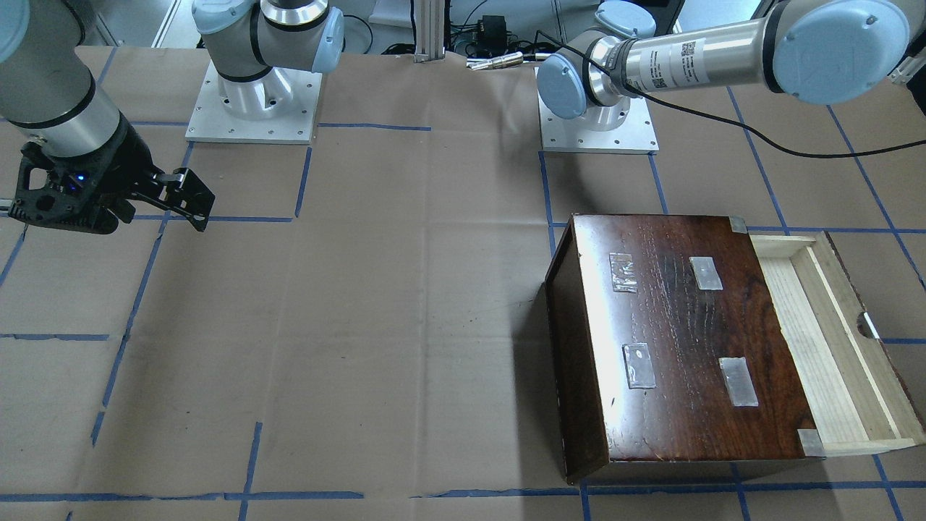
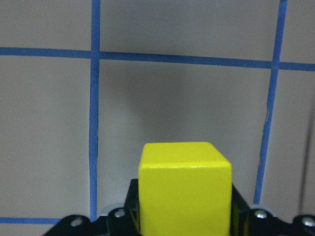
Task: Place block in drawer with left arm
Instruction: 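Lift the yellow cube and carry it over the open drawer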
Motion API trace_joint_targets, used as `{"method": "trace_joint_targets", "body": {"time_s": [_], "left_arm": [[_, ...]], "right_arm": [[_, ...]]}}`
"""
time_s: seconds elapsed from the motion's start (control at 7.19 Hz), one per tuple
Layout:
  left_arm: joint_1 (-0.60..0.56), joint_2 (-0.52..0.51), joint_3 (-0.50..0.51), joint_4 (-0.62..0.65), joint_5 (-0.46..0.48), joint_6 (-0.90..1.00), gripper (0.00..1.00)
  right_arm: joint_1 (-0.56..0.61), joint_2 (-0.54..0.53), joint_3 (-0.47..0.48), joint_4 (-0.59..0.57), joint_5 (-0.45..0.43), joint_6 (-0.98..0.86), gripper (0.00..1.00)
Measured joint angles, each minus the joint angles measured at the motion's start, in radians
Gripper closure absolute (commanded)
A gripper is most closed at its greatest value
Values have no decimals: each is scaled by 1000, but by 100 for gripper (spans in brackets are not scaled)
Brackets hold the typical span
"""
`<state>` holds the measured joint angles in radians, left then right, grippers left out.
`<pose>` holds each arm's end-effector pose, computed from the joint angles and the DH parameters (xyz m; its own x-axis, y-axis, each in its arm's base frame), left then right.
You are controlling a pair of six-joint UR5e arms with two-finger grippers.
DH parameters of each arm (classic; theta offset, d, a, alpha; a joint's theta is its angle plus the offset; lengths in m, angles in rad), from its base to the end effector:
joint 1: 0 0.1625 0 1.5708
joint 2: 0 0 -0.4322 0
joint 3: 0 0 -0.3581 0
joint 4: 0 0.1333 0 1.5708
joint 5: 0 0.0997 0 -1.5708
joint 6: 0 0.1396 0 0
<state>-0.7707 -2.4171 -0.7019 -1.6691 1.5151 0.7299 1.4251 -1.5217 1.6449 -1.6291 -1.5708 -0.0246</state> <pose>0.4545 -0.6380 0.3105 -0.9931 -0.0728 0.0918 -0.0713 0.9973 0.0194 0.0641 -0.4814 0.4044 -0.9927 0.1209 -0.0016 0.1205 0.9906 0.0648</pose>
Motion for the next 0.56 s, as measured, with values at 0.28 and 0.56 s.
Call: {"method": "trace_joint_targets", "body": {"time_s": [0.28,0.56], "left_arm": [[-2,167,-219,77,3,-7,97],[-5,299,-364,134,3,-11,97]], "right_arm": [[0,0,0,0,0,0,0],[0,0,1,0,0,0,0]]}}
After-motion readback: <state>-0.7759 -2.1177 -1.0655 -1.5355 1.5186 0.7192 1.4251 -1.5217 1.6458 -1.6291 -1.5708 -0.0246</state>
